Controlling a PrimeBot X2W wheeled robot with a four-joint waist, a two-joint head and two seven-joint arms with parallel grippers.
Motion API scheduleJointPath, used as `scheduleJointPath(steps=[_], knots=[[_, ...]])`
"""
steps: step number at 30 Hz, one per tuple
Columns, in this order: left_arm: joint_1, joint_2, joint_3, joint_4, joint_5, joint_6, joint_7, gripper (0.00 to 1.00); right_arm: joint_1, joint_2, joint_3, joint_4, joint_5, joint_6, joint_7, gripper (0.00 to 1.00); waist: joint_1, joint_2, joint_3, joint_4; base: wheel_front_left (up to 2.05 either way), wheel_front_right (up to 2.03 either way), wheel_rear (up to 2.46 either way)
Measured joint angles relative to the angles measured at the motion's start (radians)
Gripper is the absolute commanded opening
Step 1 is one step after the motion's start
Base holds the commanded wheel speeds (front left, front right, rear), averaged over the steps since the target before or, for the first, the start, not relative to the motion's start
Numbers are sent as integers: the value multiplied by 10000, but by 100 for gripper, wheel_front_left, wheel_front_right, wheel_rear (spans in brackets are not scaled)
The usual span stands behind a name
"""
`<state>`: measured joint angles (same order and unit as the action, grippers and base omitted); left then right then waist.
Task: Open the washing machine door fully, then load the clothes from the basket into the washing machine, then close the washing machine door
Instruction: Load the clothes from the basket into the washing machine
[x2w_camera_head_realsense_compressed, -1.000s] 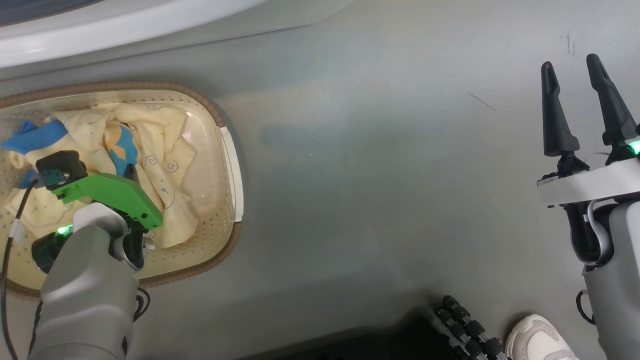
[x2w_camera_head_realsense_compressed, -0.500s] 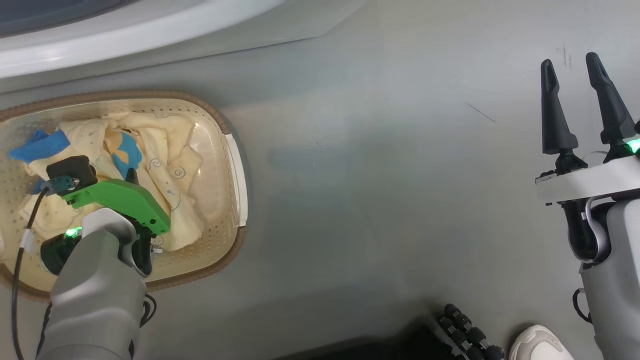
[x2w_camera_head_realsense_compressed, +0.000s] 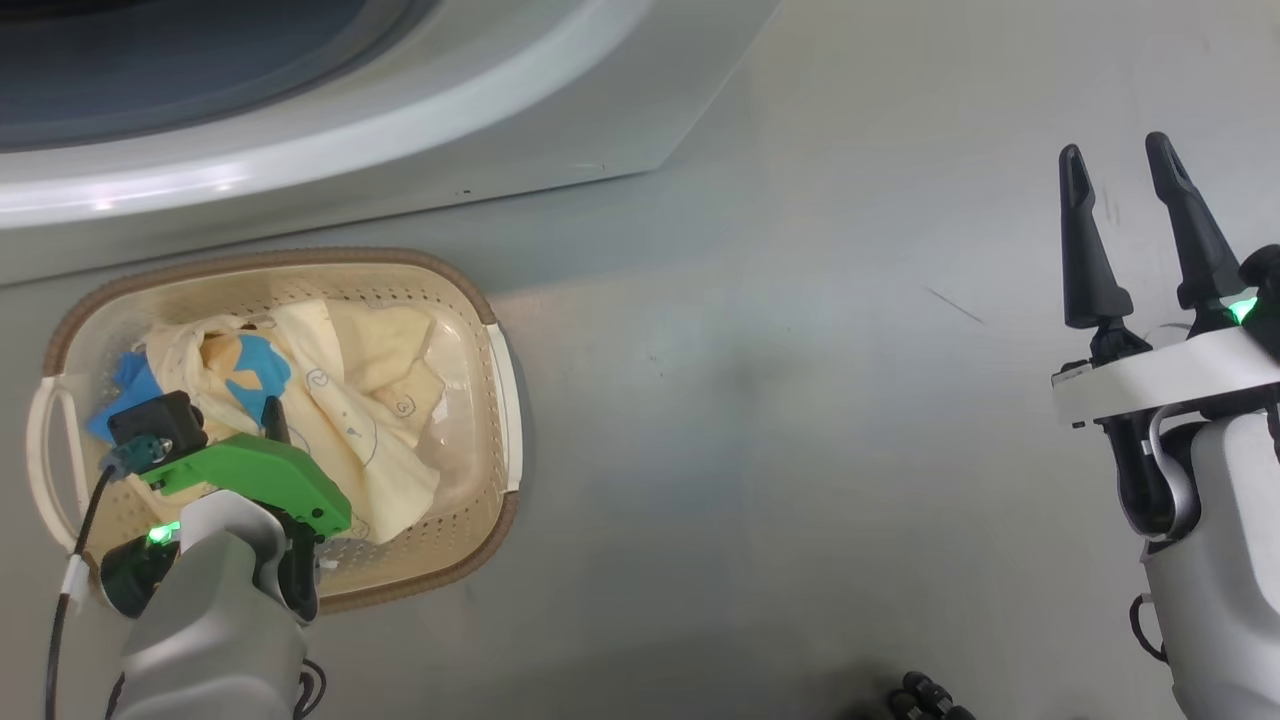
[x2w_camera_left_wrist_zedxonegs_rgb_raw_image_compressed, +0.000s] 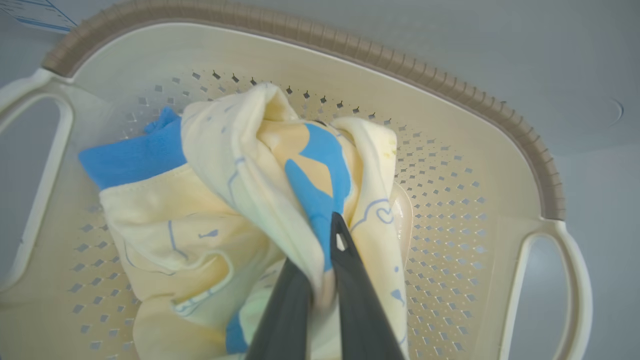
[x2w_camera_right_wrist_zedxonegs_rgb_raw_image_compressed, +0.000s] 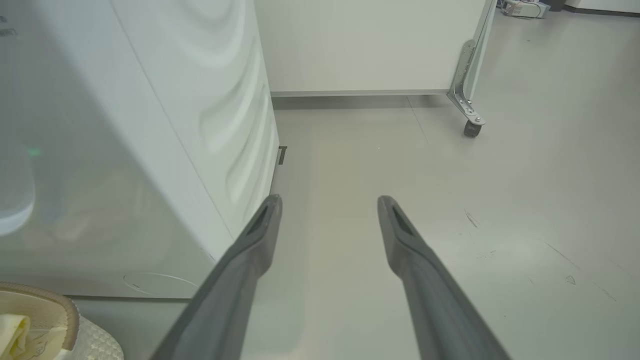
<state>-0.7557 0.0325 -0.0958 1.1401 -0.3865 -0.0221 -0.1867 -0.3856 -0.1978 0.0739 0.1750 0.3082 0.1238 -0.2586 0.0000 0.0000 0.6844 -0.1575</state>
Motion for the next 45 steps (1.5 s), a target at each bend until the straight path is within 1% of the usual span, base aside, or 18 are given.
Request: scheduleJointPath(steps=[15, 25, 29, 35, 45], knots=[[1316, -40, -77, -38, -184, -458, -520, 0, 1285, 151, -8, 426, -100, 0, 0, 100, 0, 0, -2073, 187, 0, 0, 0], [2280, -42, -334, -502, -449, -736, -604, 0, 2067, 159, 0, 614, -173, 0, 0, 100, 0, 0, -3362, 229, 0, 0, 0], [2676, -42, -495, -794, -562, -798, -604, 0, 2458, 150, -12, 654, -188, 0, 0, 100, 0, 0, -3924, 241, 0, 0, 0], [3166, -42, -508, -1758, -633, -811, -606, 0, 2882, 132, -77, 646, -215, 0, 0, 100, 0, 0, -4680, 266, 0, 0, 0], [4223, -40, -646, -3010, -721, -819, -606, 0, 3460, 125, -251, 619, -286, 0, 0, 100, 0, 0, -5647, 386, 0, 0, 0]])
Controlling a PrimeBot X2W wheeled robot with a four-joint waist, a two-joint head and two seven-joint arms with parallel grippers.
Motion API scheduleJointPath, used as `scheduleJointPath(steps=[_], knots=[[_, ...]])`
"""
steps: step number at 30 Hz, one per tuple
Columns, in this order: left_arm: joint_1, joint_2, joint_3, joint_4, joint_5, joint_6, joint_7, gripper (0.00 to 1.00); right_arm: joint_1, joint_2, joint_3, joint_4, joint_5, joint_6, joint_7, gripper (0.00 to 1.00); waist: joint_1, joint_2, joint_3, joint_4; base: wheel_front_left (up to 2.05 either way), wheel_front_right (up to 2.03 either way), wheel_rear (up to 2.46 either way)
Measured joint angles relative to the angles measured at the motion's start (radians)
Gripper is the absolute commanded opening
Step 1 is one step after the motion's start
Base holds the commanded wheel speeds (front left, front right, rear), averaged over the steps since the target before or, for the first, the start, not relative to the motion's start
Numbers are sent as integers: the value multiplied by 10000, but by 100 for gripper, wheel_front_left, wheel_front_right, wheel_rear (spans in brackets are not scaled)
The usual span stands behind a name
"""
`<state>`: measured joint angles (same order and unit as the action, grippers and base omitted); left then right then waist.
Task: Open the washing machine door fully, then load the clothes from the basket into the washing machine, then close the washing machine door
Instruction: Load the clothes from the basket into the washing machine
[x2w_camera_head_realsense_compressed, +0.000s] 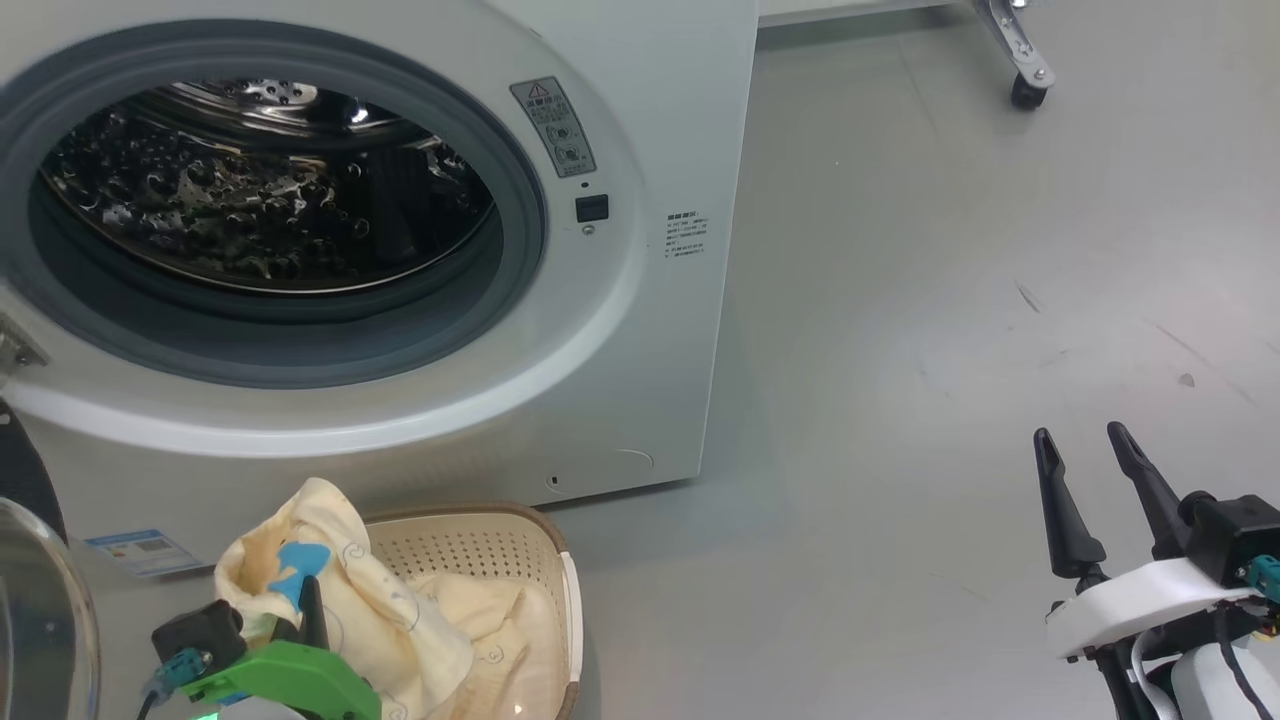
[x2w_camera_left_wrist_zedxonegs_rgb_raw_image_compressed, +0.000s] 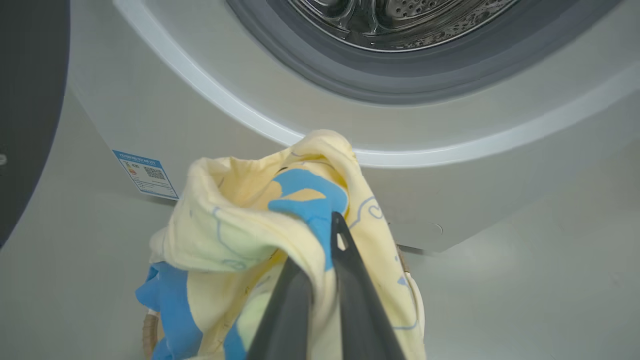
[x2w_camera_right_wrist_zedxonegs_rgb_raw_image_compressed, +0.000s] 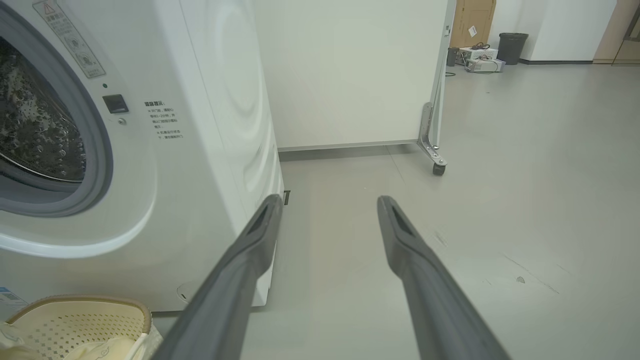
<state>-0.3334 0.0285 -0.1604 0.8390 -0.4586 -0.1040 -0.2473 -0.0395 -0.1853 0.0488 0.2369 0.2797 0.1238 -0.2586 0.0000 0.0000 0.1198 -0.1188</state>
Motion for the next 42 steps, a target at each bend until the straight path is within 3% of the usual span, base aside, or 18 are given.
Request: scheduleJointPath(steps=[10, 22, 42], knots=[[843, 6, -50, -1244, 29, 15, 0, 0, 386, 38, 4, -75, -59, 0, 0, 100, 0, 0, -694, 113, 0, 0, 0], [1536, 19, 15, -3020, 779, 416, -8, 0, 786, 42, -65, -132, -178, 0, 0, 100, 0, 0, -1198, 238, 0, 0, 0], [2767, 35, -35, -5450, 1168, 729, -10, 0, 1223, 36, 111, -109, -336, 0, 0, 100, 0, 0, -1400, 57, 0, 0, 0]])
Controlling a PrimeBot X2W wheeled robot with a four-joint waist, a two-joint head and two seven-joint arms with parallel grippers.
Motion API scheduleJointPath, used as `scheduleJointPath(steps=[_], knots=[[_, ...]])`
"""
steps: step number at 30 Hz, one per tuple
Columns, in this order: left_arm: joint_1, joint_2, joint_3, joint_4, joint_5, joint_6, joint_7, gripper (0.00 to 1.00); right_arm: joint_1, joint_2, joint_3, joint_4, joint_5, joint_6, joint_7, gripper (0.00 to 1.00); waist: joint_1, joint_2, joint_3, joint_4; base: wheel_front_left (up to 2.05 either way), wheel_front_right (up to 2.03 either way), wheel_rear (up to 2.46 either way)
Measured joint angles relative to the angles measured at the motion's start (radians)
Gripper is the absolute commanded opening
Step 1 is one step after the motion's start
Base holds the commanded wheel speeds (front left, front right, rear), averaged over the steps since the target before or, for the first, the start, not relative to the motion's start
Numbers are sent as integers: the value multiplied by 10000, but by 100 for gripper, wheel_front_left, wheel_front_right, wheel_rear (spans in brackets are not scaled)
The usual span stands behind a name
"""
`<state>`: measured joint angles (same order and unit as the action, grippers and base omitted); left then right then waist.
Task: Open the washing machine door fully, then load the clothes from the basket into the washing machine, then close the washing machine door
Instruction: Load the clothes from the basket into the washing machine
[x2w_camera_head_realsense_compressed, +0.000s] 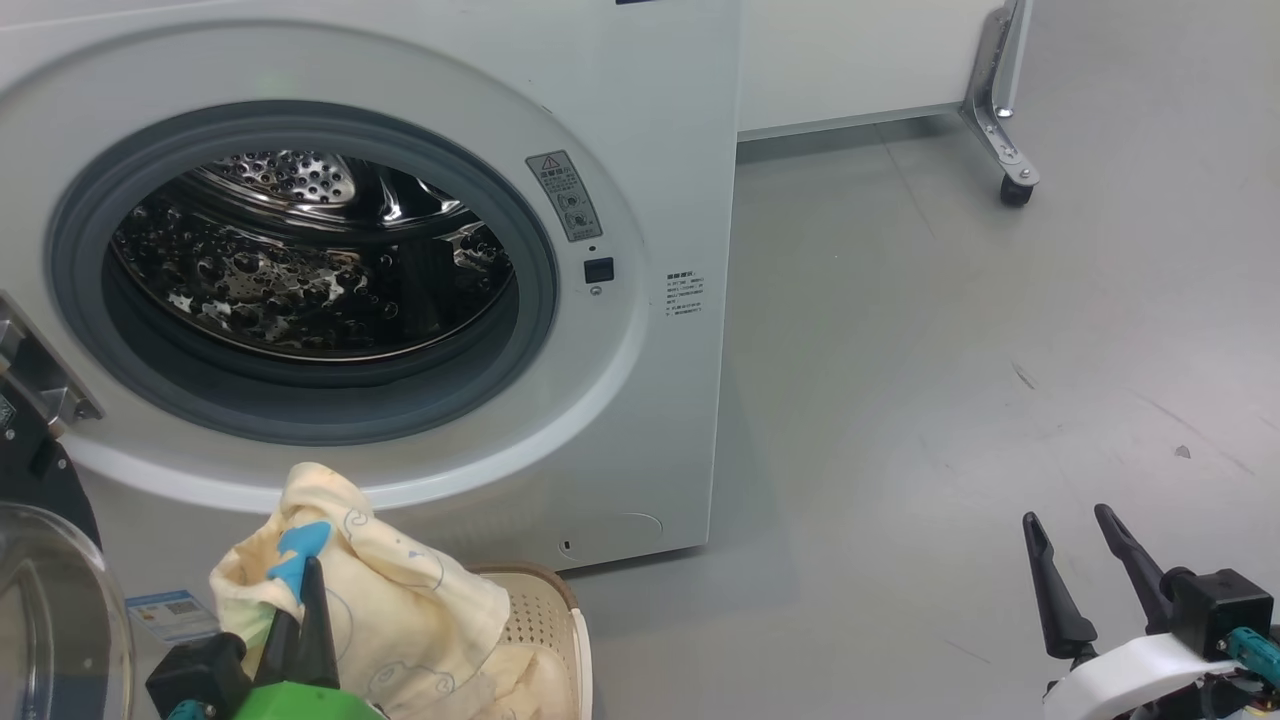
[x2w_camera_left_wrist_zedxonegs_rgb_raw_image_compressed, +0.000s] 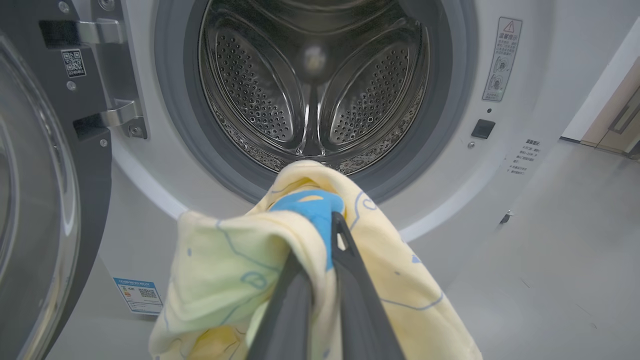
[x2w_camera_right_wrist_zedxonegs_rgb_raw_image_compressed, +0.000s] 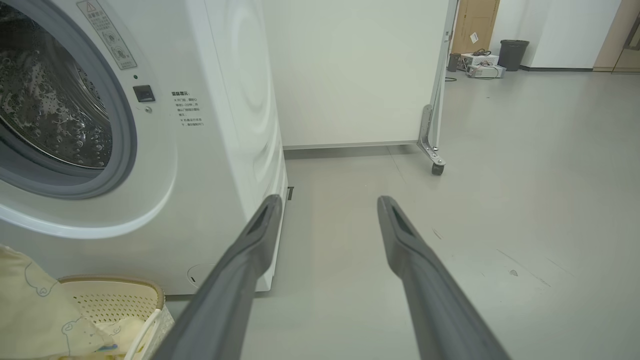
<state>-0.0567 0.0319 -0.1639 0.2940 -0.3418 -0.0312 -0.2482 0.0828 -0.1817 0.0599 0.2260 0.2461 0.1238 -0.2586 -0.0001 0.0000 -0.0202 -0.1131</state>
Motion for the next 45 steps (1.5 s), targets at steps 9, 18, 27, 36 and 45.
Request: scheduleJointPath(steps=[9, 18, 27, 36, 45], knots=[[271, 8, -67, -721, 100, 121, 0, 0, 98, 6, 25, 44, 0, 0, 0, 100, 0, 0, -12, -7, 0, 0, 0], [669, 13, -123, -1078, 113, 242, 0, 0, 98, 4, 54, 48, -2, 0, 0, 100, 0, 0, -108, 0, 0, 0, 0], [952, 17, -104, -1287, 127, 339, 0, 0, 104, 4, 71, 46, -2, 0, 0, 100, 0, 0, -159, 14, 0, 0, 0], [1136, 19, -40, -1492, 174, 441, 0, 0, 116, 6, 128, 40, -2, 0, 0, 100, 0, 0, -78, 30, 0, 0, 0], [1179, 27, 84, -1701, 174, 617, 0, 0, 104, 81, 353, 33, 0, 0, 0, 100, 0, 0, 64, -159, 0, 0, 0]])
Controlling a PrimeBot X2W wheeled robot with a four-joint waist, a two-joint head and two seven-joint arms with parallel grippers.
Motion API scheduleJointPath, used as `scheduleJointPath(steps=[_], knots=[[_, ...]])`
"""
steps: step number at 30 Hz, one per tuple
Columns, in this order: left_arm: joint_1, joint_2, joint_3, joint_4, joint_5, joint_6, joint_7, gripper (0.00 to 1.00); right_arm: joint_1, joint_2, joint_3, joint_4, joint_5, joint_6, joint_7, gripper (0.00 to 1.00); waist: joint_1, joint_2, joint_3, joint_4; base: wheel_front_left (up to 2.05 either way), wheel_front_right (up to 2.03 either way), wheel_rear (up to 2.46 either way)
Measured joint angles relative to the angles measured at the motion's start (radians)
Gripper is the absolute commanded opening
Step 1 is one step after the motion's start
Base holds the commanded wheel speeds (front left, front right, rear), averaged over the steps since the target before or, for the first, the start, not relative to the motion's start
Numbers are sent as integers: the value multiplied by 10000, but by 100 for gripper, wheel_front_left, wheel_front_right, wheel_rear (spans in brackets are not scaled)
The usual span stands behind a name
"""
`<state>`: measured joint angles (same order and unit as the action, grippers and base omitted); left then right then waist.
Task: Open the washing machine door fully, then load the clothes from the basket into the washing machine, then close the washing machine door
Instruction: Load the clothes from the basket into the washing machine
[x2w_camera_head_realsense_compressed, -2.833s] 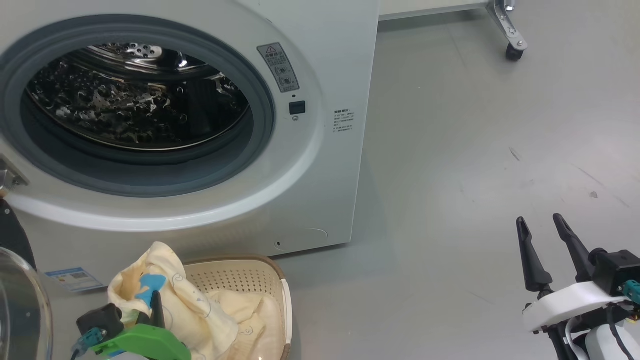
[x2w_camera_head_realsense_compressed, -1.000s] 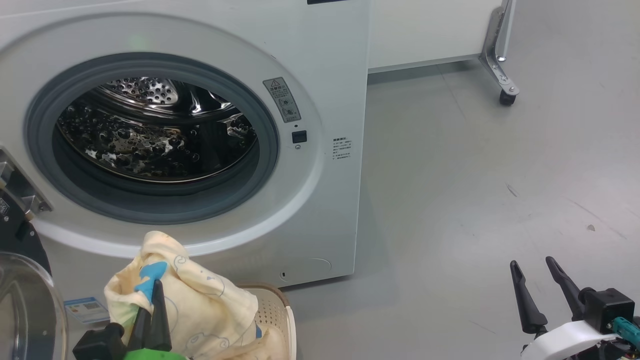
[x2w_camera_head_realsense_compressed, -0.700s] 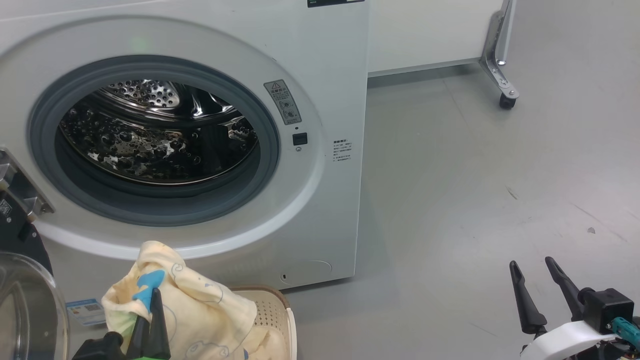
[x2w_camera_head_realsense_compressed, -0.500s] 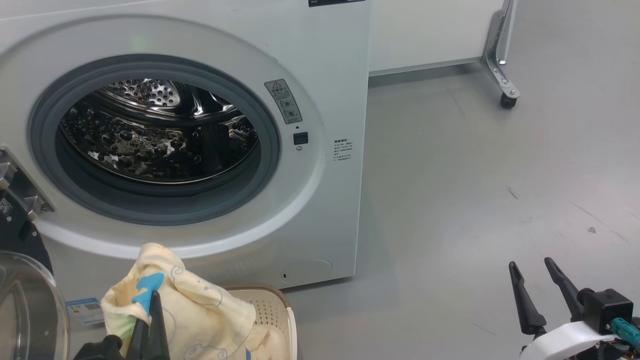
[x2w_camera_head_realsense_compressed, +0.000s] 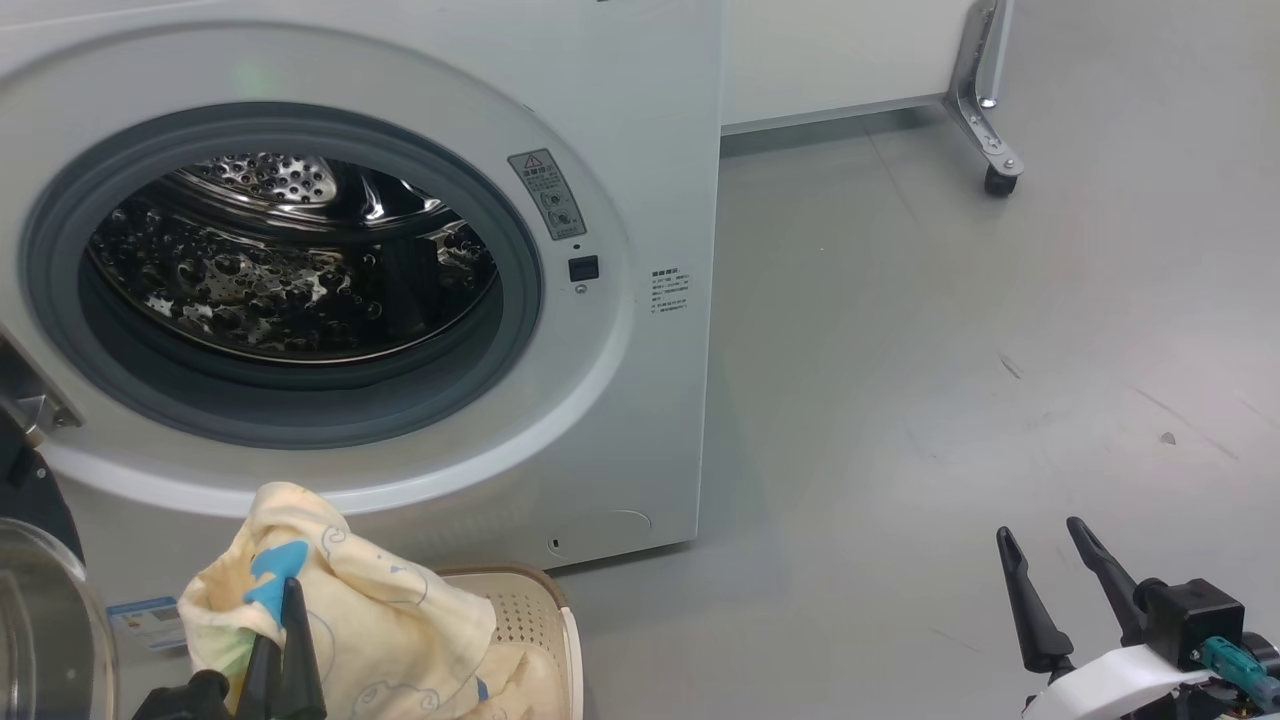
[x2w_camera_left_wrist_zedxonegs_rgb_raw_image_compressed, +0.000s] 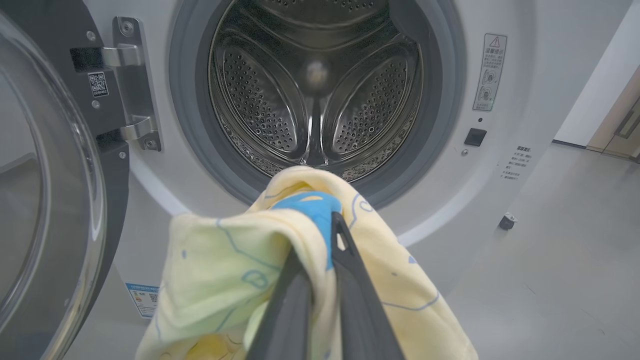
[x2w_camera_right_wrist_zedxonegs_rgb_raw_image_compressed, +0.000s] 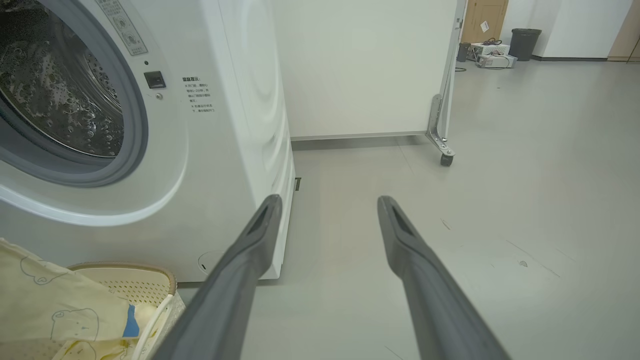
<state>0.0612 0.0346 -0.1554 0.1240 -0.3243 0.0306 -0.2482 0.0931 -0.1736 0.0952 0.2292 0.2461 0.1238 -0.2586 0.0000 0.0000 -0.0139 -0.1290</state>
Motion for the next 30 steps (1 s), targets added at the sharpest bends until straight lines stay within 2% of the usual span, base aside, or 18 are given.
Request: scheduleJointPath(steps=[12, 24, 30], knots=[[-110, 278, 232, -188, 84, 50, 2, 0, -259, 173, 155, -42, 0, 0, 0, 100, 1, 0, 323, -670, 0, 0, 0], [-1155, 589, 656, -255, 165, 253, 171, 0, -453, 424, 174, -38, 67, 0, 0, 100, 0, 0, 809, -1710, 0, 0, 0], [-1873, 934, 1022, -226, 201, 351, 399, 0, -629, 435, 134, -50, 102, 0, 0, 100, 1, 0, 1150, -2220, 0, 0, 0]])
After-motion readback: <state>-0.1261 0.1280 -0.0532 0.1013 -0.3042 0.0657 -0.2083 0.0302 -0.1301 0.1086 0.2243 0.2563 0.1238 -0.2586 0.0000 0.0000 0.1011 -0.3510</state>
